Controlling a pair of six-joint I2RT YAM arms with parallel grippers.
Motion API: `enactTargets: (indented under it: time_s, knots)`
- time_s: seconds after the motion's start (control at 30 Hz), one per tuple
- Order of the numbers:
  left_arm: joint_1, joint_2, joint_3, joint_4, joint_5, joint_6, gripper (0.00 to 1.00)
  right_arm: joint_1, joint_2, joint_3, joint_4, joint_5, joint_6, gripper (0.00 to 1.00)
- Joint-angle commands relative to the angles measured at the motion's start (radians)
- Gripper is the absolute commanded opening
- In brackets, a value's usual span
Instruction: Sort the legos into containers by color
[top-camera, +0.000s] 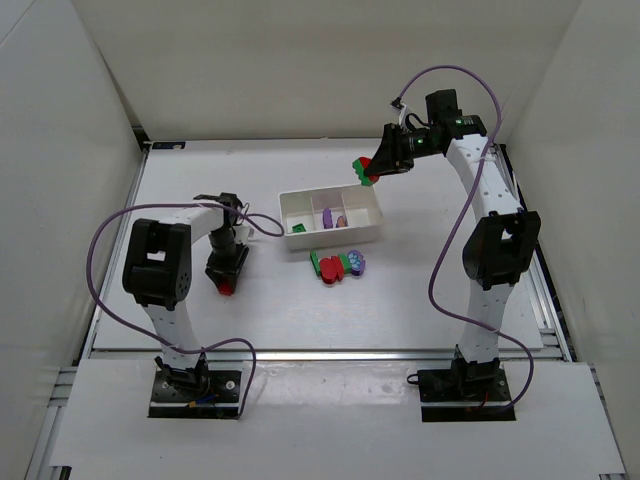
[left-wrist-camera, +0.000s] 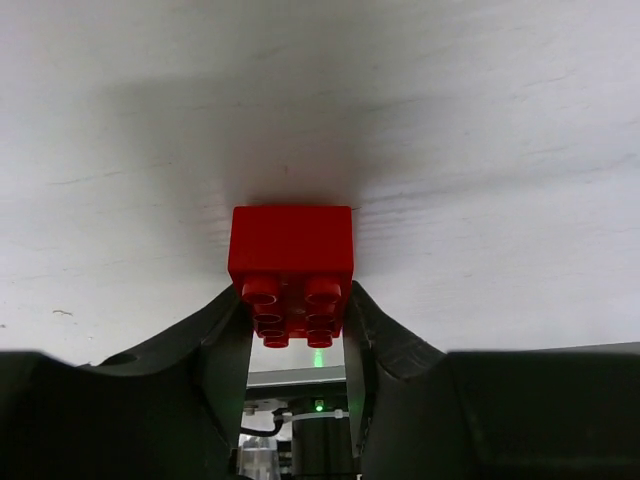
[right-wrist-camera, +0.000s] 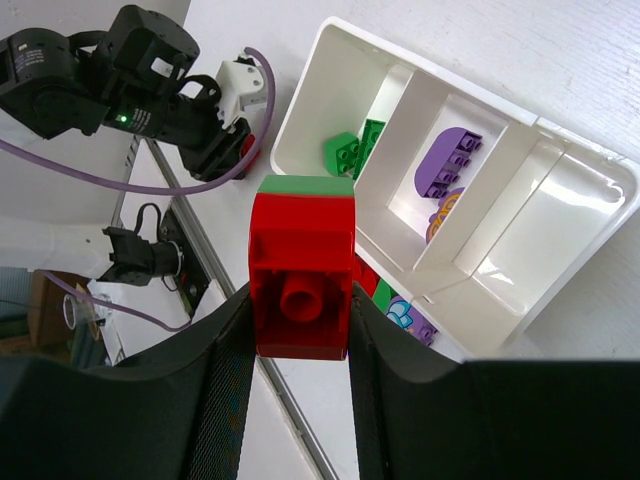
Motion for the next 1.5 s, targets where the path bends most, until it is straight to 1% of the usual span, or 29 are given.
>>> enactTargets:
  time_s: [0.0, 0.1, 0.13, 0.17, 0.23, 0.27, 0.33, 0.37, 0.4, 0.47, 0.5, 0.57, 0.6, 0.67, 0.7, 0.73, 0.8, 0.83, 0.9, 1.07, 1.2, 1.3, 1.47]
  knots:
    - [0.004, -0.069, 0.056, 0.018, 0.051, 0.003, 0.10, -0.007, -0.041, 0.014, -0.003, -0.015, -0.012, 0.00]
    - [0.008, -0.175, 0.102, 0.058, 0.111, 0.003, 0.10, -0.007, -0.052, -0.002, -0.006, -0.019, -0.013, 0.00]
    - [0.008, -0.256, 0.114, 0.079, 0.129, 0.002, 0.10, -0.007, -0.064, -0.008, -0.003, -0.021, -0.016, 0.00]
    - [0.008, -0.293, 0.128, 0.131, 0.199, 0.002, 0.10, -0.007, -0.070, -0.014, -0.003, -0.021, -0.016, 0.00]
    - [0.005, -0.374, 0.168, 0.193, 0.270, -0.006, 0.10, -0.007, -0.089, -0.029, -0.002, -0.016, -0.018, 0.00]
    - [-0.010, -0.385, 0.202, 0.254, 0.331, -0.014, 0.10, -0.007, -0.095, -0.034, 0.000, -0.013, -0.019, 0.00]
    - [-0.025, -0.379, 0.240, 0.297, 0.399, -0.047, 0.10, -0.010, -0.113, -0.042, 0.000, -0.006, -0.018, 0.00]
    - [-0.042, -0.365, 0.284, 0.331, 0.457, -0.061, 0.10, -0.013, -0.121, -0.045, 0.002, -0.006, -0.018, 0.00]
    - [-0.048, -0.333, 0.309, 0.346, 0.479, -0.073, 0.10, -0.019, -0.130, -0.048, 0.002, 0.007, -0.015, 0.00]
    - [-0.057, -0.304, 0.351, 0.395, 0.543, -0.153, 0.10, -0.029, -0.156, -0.062, 0.003, 0.019, -0.009, 0.00]
    - [-0.073, -0.269, 0.360, 0.453, 0.595, -0.171, 0.10, -0.050, -0.168, -0.080, 0.006, 0.034, -0.003, 0.00]
    - [-0.105, -0.232, 0.395, 0.510, 0.620, -0.204, 0.10, -0.072, -0.205, -0.097, 0.008, 0.046, 0.007, 0.00]
    - [-0.137, -0.189, 0.411, 0.555, 0.654, -0.205, 0.10, -0.081, -0.214, -0.103, 0.006, 0.053, 0.011, 0.00]
    - [-0.163, -0.148, 0.452, 0.607, 0.668, -0.242, 0.10, -0.121, -0.253, -0.135, 0.006, 0.073, 0.013, 0.00]
    - [-0.191, -0.100, 0.470, 0.644, 0.682, -0.253, 0.10, -0.139, -0.266, -0.144, 0.003, 0.077, 0.014, 0.00]
    - [-0.205, -0.074, 0.512, 0.656, 0.682, -0.264, 0.10, -0.173, -0.279, -0.170, 0.003, 0.080, 0.016, 0.00]
    - [-0.243, 0.001, 0.552, 0.681, 0.697, -0.264, 0.10, -0.188, -0.325, -0.200, -0.003, 0.083, 0.014, 0.00]
    - [-0.255, 0.021, 0.591, 0.690, 0.697, -0.264, 0.10, -0.237, -0.342, -0.236, -0.003, 0.088, 0.014, 0.00]
    - [-0.286, 0.092, 0.656, 0.696, 0.709, -0.262, 0.10, -0.260, -0.389, -0.267, -0.008, 0.092, 0.011, 0.00]
    - [-0.331, 0.231, 0.754, 0.699, 0.708, -0.265, 0.10, -0.323, -0.472, -0.356, -0.017, 0.099, 0.002, 0.00]
    - [-0.352, 0.331, 0.880, 0.651, 0.700, -0.268, 0.12, -0.348, -0.517, -0.388, -0.021, 0.103, -0.001, 0.00]
    - [-0.367, 0.411, 0.949, 0.592, 0.676, -0.251, 0.16, -0.360, -0.541, -0.399, -0.025, 0.105, -0.009, 0.00]
    - [-0.377, 0.451, 0.955, 0.561, 0.633, -0.238, 0.20, -0.363, -0.557, -0.404, -0.035, 0.099, -0.018, 0.00]
